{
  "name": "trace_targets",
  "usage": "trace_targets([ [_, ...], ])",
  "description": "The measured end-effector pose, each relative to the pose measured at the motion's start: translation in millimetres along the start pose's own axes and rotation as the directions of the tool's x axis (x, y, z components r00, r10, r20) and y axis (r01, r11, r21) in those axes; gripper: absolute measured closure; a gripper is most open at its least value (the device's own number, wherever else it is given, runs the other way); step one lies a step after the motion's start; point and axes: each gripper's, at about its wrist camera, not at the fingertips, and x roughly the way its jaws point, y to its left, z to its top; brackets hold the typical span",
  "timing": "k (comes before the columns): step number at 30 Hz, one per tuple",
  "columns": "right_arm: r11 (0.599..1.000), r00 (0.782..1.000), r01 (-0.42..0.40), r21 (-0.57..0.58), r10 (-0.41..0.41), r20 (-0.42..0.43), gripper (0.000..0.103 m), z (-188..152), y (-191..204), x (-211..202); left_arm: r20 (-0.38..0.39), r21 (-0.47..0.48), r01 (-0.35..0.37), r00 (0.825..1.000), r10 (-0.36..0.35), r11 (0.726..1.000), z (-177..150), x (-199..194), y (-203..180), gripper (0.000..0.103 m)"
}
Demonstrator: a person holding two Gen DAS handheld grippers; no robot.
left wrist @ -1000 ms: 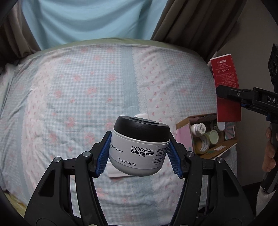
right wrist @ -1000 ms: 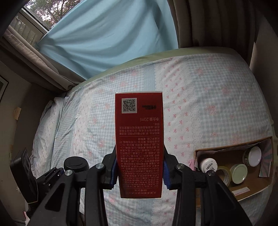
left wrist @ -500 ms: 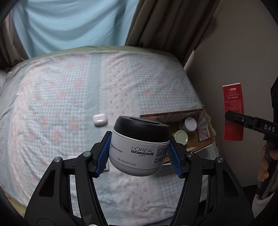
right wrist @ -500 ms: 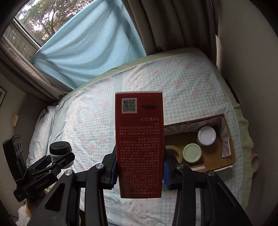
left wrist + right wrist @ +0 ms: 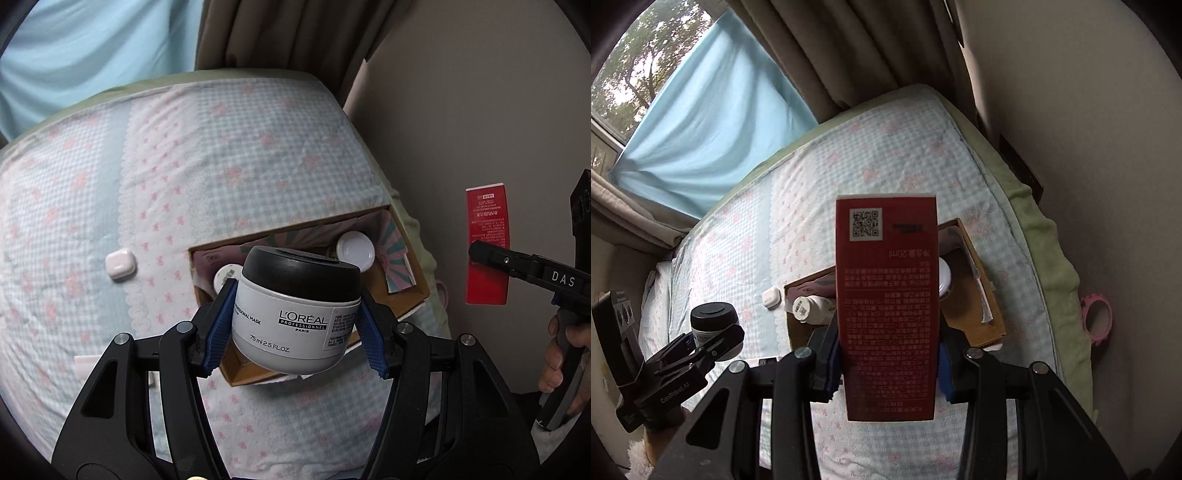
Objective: Organize rigid objects
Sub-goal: 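Lift and carry the L'Oréal jar and red box over the cardboard box, then lower and release the L'Oréal jar and red box into the box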
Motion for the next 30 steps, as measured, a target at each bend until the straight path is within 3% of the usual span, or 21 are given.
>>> trace_targets([
  [11,0.950,0.994,-0.058,0.308,0.082,-0.068,0.065,-5,-62,77,-0.125,0.073,0.003,0.992,0.006,0.997,30,110,-20,0.046],
  [16,0.924,0.995,-0.078,0.375,0.098,-0.033,0.065,-19,-66,102,-0.160,0.126,-0.034,0.986,0.055,0.991,28,158,-23,0.046],
  [20,0.909,0.999,-0.049,0.415,0.052,0.005,0.065,-29,-64,115,-0.197,0.177,-0.053,0.976,0.088,0.983,24,189,-25,0.046],
  [22,0.918,1.000,-0.006,0.397,0.007,0.000,0.065,-29,-61,120,-0.210,0.195,-0.056,0.973,0.097,0.979,22,198,-26,0.046],
  [27,0.908,0.999,-0.003,0.418,0.021,-0.040,0.064,-25,-67,133,-0.238,0.222,-0.079,0.962,0.133,0.972,19,207,-31,0.045],
  [28,0.909,0.999,0.014,0.416,0.007,-0.049,0.058,-24,-67,133,-0.239,0.222,-0.065,0.964,0.119,0.973,19,205,-32,0.032],
  [30,0.909,0.998,0.065,0.411,-0.057,-0.031,0.032,-24,-66,124,-0.214,0.224,-0.024,0.974,0.074,0.974,18,191,-34,0.001],
])
